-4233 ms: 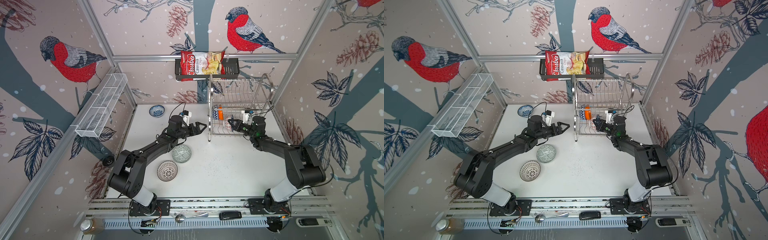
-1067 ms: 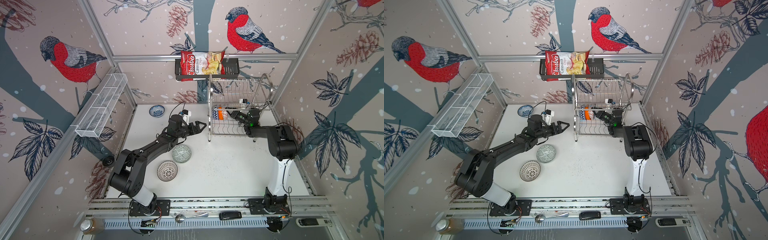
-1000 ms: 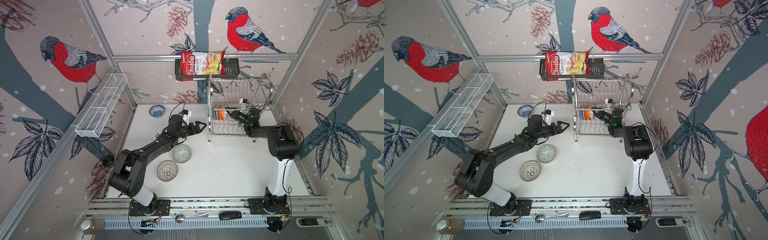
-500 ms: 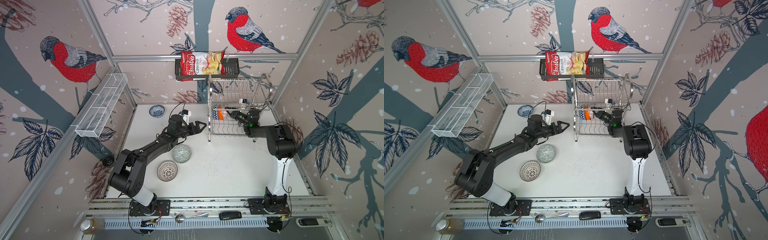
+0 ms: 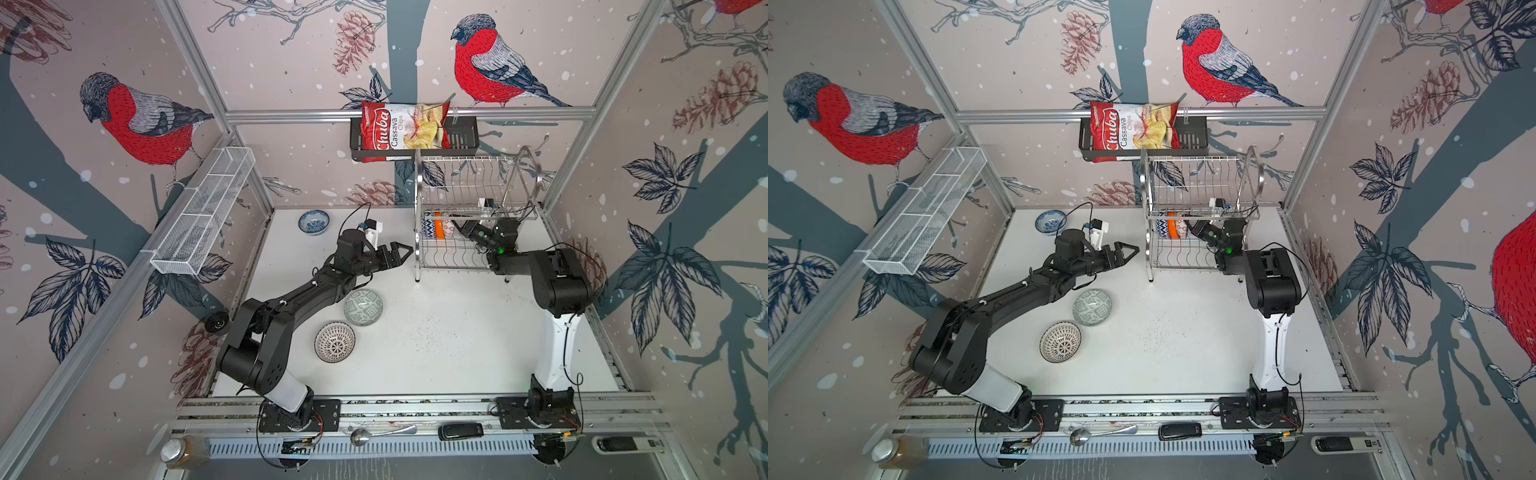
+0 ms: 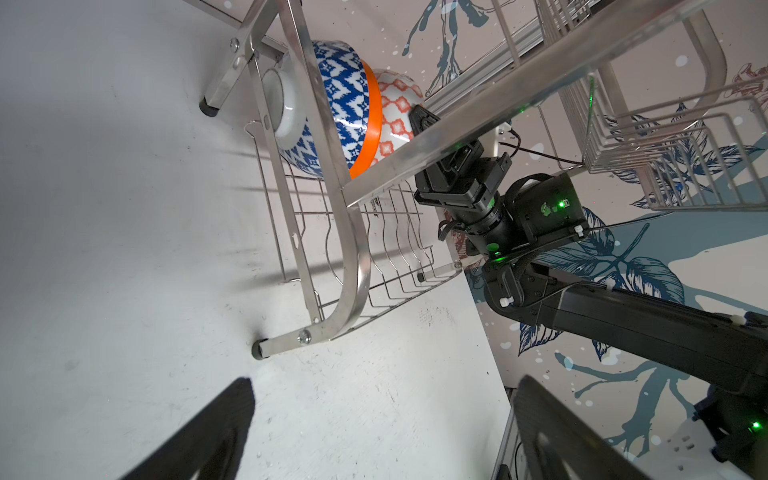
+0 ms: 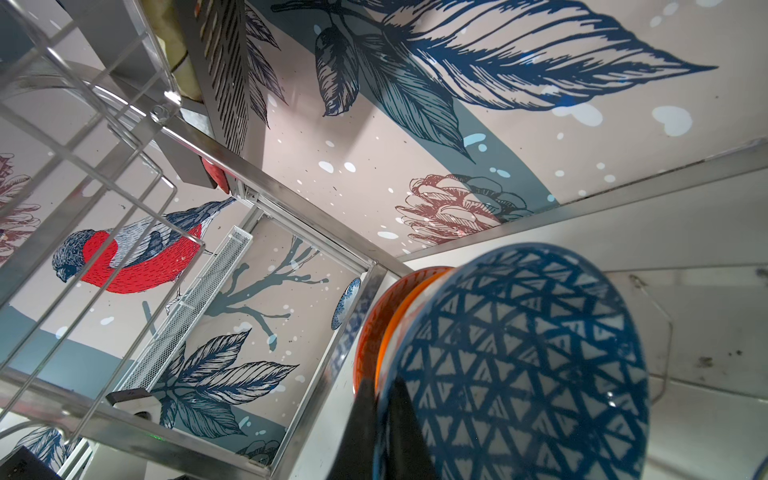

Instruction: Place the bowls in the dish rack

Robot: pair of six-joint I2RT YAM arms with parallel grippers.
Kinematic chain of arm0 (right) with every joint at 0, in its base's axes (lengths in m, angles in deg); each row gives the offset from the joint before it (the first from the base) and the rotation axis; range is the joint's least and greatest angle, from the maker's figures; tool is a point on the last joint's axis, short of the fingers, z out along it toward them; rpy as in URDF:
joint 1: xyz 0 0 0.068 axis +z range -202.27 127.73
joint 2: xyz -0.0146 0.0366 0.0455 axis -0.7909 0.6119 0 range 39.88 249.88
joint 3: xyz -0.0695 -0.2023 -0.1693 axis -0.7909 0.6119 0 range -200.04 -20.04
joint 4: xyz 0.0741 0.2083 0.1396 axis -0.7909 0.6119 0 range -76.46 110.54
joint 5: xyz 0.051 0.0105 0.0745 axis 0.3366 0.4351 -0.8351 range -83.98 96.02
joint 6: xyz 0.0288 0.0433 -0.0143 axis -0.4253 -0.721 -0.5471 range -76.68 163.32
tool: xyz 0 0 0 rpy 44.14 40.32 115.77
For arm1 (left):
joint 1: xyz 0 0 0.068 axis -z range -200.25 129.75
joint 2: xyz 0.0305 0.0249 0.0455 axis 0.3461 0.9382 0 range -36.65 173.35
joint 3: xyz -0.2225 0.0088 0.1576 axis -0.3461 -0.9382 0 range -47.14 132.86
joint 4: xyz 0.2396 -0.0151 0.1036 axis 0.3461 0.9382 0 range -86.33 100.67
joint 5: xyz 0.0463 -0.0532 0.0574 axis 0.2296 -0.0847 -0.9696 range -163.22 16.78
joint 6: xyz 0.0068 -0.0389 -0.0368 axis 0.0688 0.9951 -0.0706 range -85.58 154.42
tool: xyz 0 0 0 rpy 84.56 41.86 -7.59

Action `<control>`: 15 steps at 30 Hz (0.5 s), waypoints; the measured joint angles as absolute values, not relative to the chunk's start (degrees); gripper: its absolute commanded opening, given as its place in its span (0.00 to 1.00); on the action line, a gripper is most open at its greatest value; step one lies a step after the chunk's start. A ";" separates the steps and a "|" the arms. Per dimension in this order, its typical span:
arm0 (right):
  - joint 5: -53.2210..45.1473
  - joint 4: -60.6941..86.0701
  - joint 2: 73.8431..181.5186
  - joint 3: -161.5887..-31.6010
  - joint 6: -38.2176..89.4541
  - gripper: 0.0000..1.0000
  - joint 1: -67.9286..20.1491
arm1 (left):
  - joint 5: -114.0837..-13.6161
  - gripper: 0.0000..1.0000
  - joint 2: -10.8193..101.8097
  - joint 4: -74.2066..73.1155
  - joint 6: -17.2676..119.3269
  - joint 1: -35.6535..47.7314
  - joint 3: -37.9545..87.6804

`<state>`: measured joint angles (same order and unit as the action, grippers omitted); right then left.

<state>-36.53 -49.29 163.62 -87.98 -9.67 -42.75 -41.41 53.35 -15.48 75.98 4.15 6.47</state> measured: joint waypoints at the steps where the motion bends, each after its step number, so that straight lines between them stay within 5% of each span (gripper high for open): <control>1: -36.55 -49.81 163.67 -87.77 -10.18 0.03 -42.82 | -41.41 0.98 53.35 -15.48 75.98 4.15 6.47; 15: -39.20 -62.19 165.74 -85.67 -19.71 0.02 -44.15 | -41.28 0.97 53.35 -15.48 75.98 4.15 6.47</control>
